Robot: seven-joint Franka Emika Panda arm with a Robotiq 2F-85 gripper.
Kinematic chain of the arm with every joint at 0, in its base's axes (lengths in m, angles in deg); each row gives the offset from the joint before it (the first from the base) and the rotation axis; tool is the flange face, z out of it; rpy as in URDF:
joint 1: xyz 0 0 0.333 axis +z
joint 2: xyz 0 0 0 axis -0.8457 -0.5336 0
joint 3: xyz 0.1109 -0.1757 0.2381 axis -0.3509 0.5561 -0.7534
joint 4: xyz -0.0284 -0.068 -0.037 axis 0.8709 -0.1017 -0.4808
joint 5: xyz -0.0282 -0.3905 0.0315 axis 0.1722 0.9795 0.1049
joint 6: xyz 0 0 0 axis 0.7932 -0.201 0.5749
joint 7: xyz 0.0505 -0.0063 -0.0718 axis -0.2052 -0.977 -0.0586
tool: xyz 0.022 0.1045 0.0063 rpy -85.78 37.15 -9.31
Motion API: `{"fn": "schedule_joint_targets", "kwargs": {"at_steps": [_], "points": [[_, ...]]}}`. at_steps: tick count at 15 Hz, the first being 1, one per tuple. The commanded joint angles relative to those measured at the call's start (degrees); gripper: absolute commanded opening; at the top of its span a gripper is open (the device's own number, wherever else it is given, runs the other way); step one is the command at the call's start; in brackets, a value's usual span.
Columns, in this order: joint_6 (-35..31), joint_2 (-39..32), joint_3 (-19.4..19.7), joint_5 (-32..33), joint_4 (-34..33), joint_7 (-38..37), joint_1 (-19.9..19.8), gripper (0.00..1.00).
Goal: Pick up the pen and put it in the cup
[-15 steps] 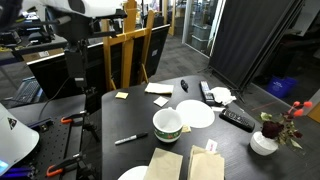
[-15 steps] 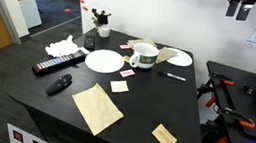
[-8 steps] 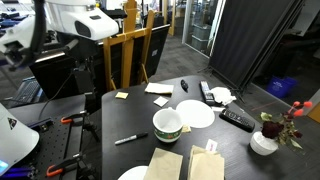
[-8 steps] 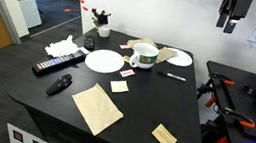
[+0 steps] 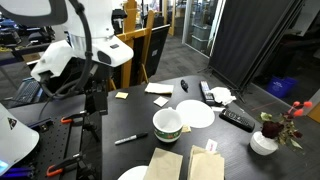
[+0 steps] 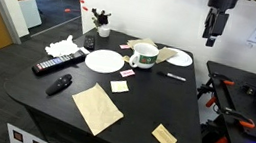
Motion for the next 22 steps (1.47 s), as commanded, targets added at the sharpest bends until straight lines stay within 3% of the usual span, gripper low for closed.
{"fn": "schedule_joint_targets", "kwargs": {"at_steps": [1,15,22], "points": [[-5.5,-5.9,-0.4,2.2,0.0,1.2,-1.2,1.00],[-22.4,-22.4,-0.6,5.6,-0.1,-1.4,-2.0,1.00],[-32.1,-30.9,0.7,9.4,-0.2,-10.3,-0.6,1.00]]}}
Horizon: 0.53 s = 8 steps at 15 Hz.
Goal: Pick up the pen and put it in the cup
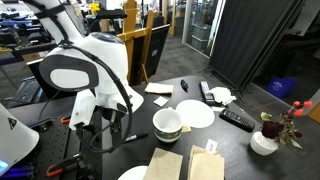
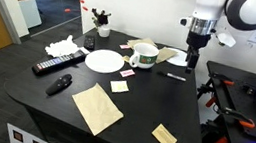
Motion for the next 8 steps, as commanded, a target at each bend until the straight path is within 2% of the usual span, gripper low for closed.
{"fn": "schedule_joint_targets", "kwargs": {"at_steps": [1,8], "points": [[-1.0,-1.1,-0.3,1.1,-0.1,-1.9,-0.3,1.00],[-4.1,-3.7,0.5,3.3,-1.0,-4.8,0.8,1.00]]}}
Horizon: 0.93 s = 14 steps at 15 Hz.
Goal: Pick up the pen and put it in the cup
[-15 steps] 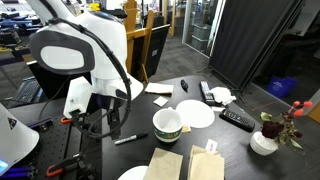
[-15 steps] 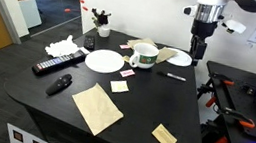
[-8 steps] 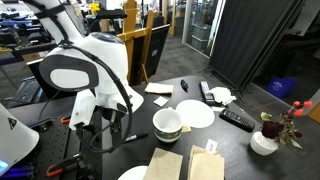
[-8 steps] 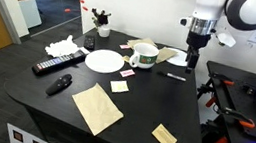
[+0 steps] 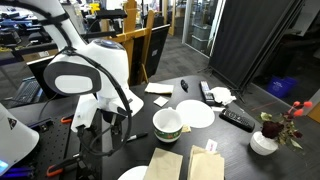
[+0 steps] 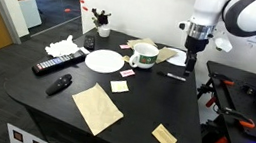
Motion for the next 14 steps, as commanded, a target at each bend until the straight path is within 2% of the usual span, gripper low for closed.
{"fn": "schedule_joint_targets", "kwargs": {"at_steps": [1,7,14], "points": [[-2.3,-1.0,0.1,1.1,-0.6,-0.5,0.4,1.00],[-6.4,-3.1,-1.6,-0.6,-1.0,1.9,0.0,1.00],[-9.6,-7.1,-1.7,-0.8,-3.1,1.9,0.0,1.00]]}}
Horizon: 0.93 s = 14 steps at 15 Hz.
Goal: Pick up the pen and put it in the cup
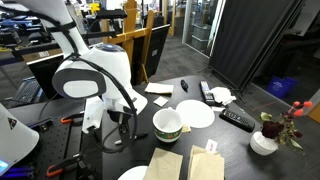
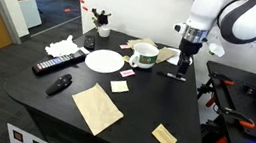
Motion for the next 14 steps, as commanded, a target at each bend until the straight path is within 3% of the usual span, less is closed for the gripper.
{"fn": "schedule_joint_targets", "kwargs": {"at_steps": [1,7,9,10,14], "points": [[-1.7,-2.9,-0.8,-1.1,-2.1,1.7,-0.5,1.00],[-1.4,-6.0,-2.0,-1.8,-5.0,1.7,-0.6,0.97],[-1.4,-6.8,-2.2,-1.9,-5.7,1.8,-0.8,0.72],[-1.4,-7.1,-2.3,-1.9,-5.9,1.8,-0.9,0.71],[-1.4,-8.0,-2.3,-1.9,-6.8,1.7,-0.9,0.41]]}}
